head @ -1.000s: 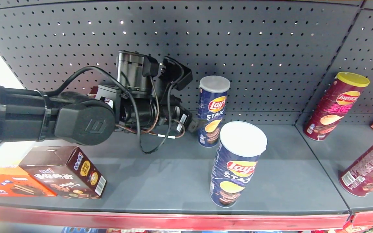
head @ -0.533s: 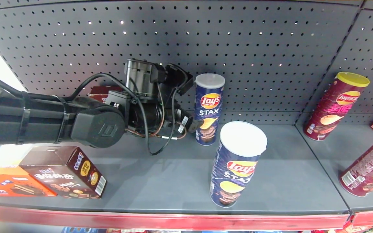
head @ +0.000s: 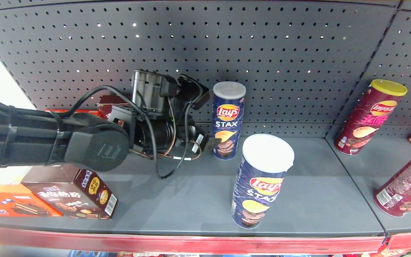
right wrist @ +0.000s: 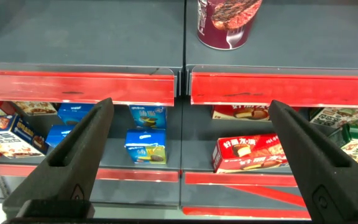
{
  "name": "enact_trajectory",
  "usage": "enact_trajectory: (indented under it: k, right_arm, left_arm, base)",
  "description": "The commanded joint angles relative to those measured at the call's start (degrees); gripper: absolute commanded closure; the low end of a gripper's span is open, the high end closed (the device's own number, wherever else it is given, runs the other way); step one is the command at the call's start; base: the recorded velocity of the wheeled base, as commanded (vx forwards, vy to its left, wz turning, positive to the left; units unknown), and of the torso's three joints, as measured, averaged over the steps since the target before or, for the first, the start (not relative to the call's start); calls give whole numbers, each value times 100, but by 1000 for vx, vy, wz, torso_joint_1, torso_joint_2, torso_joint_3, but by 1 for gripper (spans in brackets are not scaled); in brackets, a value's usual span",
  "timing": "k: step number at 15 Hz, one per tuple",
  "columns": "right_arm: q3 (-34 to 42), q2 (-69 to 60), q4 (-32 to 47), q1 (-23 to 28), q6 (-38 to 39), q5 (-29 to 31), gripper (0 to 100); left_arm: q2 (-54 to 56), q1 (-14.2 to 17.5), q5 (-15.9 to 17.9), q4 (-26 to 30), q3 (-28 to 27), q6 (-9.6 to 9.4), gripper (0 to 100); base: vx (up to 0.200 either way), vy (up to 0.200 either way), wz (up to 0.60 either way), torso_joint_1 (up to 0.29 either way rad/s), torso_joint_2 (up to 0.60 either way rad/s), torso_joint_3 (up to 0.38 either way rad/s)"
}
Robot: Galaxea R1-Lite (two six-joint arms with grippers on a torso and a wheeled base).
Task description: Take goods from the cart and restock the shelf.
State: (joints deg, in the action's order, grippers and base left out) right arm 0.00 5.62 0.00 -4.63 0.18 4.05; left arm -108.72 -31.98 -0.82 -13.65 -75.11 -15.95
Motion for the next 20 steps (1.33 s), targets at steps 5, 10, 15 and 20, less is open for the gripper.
enact_trajectory:
  k: [5, 10, 15, 20]
  right_arm:
    - [0, 9, 0, -3, -1, 0, 0]
    - [0, 9, 0, -3, -1, 0, 0]
    - [0, 9, 0, -3, -1, 0, 0]
    - [0, 9, 0, -3, -1, 0, 0]
  left_arm:
    - [377, -46, -1166, -1517, 1226, -172, 0]
    - [-422, -37, -1623, -2853, 1490, -93, 0]
    - [-686, -37, -1615, -3038, 1402, 408, 0]
    - [-721, -151, -1606, -3038, 1332, 742, 0]
  base:
    - [0, 0, 0, 0, 0, 0]
    - [0, 0, 0, 0, 0, 0]
    - [0, 0, 0, 0, 0, 0]
    - [0, 0, 0, 0, 0, 0]
